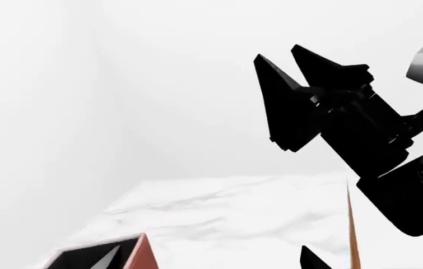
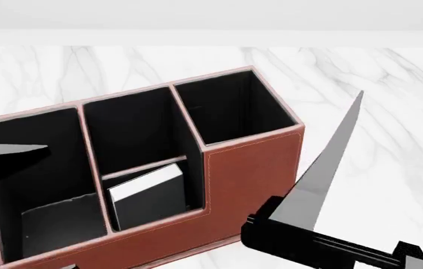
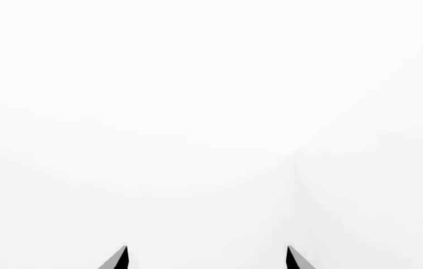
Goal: Pick up the book and place it in the back compartment of the caddy.
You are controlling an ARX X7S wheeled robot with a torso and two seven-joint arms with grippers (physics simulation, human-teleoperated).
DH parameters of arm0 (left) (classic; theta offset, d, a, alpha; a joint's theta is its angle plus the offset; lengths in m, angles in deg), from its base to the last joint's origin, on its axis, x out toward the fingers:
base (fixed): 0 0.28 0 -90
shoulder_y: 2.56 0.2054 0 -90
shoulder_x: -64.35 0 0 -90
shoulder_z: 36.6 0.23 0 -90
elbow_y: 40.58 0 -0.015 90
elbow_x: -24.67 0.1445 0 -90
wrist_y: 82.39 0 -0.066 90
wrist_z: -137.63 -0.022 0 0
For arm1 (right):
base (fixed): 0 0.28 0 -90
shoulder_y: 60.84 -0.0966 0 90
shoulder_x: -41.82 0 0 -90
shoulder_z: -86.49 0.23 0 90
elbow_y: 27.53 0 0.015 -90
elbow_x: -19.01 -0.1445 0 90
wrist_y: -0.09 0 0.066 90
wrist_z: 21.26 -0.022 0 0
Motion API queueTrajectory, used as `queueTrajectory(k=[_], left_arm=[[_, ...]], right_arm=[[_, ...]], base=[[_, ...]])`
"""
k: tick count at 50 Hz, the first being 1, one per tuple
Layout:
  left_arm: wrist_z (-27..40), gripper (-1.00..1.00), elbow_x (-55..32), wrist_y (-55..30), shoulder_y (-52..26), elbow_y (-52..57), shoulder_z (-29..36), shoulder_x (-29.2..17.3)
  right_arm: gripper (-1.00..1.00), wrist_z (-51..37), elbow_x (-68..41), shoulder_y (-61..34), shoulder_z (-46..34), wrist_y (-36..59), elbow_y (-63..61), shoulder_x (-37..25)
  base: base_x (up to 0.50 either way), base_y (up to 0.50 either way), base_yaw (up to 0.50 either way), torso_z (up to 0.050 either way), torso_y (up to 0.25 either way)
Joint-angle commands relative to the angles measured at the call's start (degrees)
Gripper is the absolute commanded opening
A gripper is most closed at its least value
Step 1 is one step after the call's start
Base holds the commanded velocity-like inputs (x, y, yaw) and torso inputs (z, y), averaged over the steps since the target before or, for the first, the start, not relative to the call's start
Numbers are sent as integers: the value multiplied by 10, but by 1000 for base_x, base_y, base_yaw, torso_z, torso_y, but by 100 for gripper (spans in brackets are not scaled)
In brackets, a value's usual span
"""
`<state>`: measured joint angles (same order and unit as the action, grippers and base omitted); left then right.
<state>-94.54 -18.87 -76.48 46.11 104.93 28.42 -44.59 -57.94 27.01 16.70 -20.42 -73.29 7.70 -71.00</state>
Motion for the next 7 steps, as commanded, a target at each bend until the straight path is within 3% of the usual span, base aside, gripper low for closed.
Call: queueTrajectory(k=[1, 5, 7], left_arm=[[97, 100, -96, -46, -70, 36, -9, -21], [138, 100, -140, -50, -87, 43, -8, -30], [180, 100, -208, -53, -102, 42, -23, -39]], right_arm=[[100, 10, 14, 14, 9, 4, -51, 1], [100, 43, 28, 27, 28, -10, -52, 28], [100, 91, 46, 37, 52, -24, -52, 70]], base=[[0, 0, 0, 0, 0], [0, 0, 0, 0, 0], [0, 0, 0, 0, 0]])
